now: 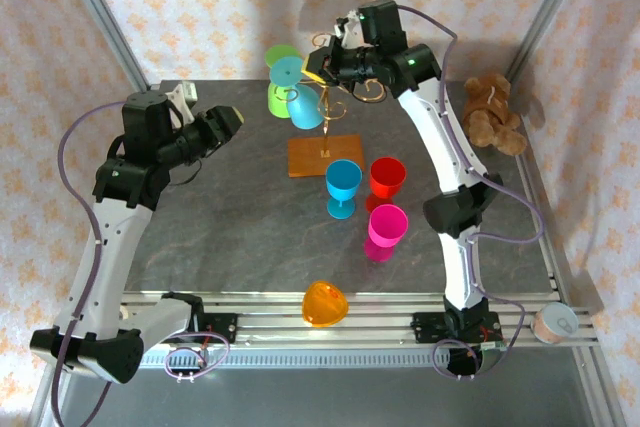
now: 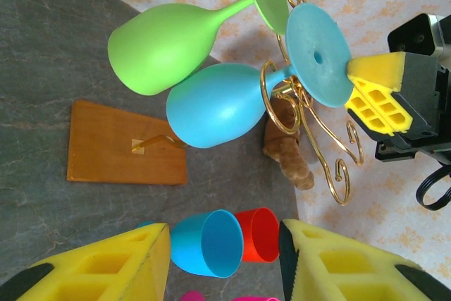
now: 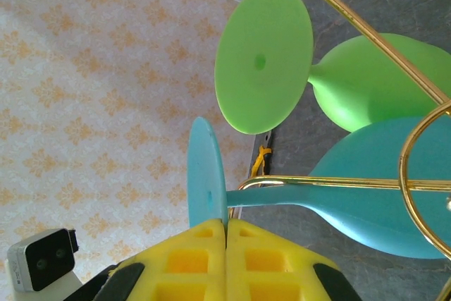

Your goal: Take the wine glass off the wine glass rack

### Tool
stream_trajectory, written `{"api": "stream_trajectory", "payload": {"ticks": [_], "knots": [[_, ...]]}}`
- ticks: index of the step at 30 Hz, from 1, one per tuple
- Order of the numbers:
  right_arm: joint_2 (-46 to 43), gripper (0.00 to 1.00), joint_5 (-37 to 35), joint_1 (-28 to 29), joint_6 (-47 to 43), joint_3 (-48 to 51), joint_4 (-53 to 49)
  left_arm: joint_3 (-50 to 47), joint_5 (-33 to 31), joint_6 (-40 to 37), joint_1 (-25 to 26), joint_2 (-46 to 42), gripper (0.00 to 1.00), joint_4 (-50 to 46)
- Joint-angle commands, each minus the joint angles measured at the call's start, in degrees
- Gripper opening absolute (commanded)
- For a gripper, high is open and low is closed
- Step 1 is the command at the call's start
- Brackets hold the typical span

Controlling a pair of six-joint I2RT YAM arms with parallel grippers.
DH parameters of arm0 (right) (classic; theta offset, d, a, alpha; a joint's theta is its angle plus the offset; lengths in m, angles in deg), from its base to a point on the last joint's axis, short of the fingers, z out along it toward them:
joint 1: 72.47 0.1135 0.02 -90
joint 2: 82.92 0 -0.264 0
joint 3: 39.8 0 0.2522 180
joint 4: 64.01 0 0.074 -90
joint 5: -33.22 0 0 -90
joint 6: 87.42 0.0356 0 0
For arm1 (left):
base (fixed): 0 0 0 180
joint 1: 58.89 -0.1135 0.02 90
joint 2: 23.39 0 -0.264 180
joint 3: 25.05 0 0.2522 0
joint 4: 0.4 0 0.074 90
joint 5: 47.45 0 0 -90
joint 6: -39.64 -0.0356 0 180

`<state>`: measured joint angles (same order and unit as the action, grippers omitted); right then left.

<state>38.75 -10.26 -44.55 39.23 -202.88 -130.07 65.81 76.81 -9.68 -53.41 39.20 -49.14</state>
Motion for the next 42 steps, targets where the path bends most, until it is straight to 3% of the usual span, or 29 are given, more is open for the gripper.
{"api": "stream_trajectory", "payload": {"ticks": [1,42], "knots": [[-2.9,0.00,-0.3,-0.4,0.8,1.3,2.2,-0.6,0.9,0.8,-0.7,-1.1,0.45,2.0],[-16.2,0.00,-1.9,-0.4,11.8,22.4,15.3,-2.3,1.7,1.5,-0.8,-3.3,0.45,3.0]]}}
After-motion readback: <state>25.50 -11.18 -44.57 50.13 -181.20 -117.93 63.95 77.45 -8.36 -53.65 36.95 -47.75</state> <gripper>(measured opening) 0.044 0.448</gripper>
